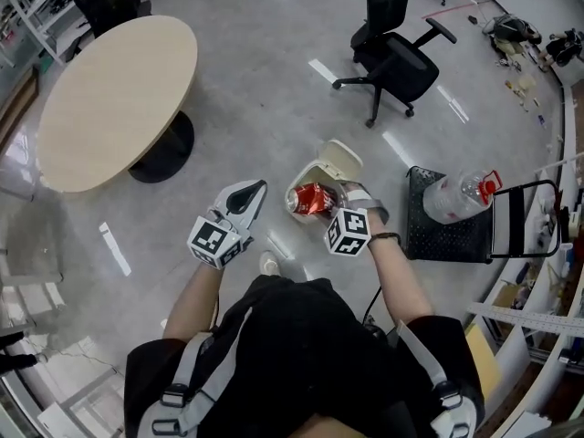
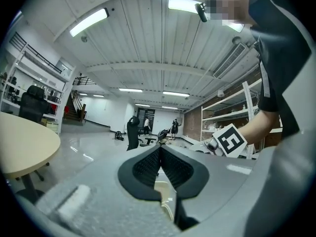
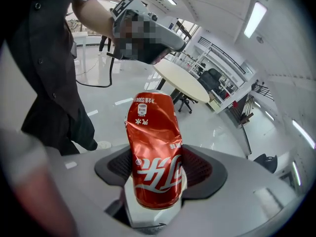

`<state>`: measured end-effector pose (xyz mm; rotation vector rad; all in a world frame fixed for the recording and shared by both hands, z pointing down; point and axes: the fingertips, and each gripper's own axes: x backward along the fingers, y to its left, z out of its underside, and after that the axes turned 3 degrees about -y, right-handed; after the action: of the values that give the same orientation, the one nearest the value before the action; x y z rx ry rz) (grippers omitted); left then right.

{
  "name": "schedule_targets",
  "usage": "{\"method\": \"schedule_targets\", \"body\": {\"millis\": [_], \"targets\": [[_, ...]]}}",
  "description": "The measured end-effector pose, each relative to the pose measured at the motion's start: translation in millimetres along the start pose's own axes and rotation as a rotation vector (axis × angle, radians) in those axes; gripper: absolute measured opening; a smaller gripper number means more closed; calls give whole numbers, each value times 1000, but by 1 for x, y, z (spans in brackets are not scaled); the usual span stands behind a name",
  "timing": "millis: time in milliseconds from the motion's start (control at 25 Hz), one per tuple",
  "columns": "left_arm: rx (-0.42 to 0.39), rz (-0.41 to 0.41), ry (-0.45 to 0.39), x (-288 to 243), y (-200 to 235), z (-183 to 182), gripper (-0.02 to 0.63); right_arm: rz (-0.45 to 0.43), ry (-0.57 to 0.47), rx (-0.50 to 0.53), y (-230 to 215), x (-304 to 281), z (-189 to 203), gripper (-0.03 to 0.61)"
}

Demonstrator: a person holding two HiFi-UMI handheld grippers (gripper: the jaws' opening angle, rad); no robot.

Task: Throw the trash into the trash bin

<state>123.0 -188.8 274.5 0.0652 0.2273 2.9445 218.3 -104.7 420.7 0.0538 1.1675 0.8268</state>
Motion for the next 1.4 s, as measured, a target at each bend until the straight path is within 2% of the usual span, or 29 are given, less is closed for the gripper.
{"method": "schedule_targets", "body": {"millis": [200,360,640,920,1080,1200,1400], "targets": [[41,15,33,-1,12,22,0,-51,39,-51,15,-24,16,293],[80,9,98,3,17,50,0,-111,71,-74,36,-42,29,293],[165,1,154,-5,17,94,0,-227,118,-60,64,-75,62,293],[155,-44,168,-42,20,125,0,-272,115,40,54,-108,106,293],[194,-96,174,-50,26,151,0,-301,118,130,55,-137,129,293],[230,-127,205,-59,30,166,0,-300,147,187,55,-166,151,293],[234,-160,207,-68,26,175,0,-329,203,268,64,-203,190,293]]}}
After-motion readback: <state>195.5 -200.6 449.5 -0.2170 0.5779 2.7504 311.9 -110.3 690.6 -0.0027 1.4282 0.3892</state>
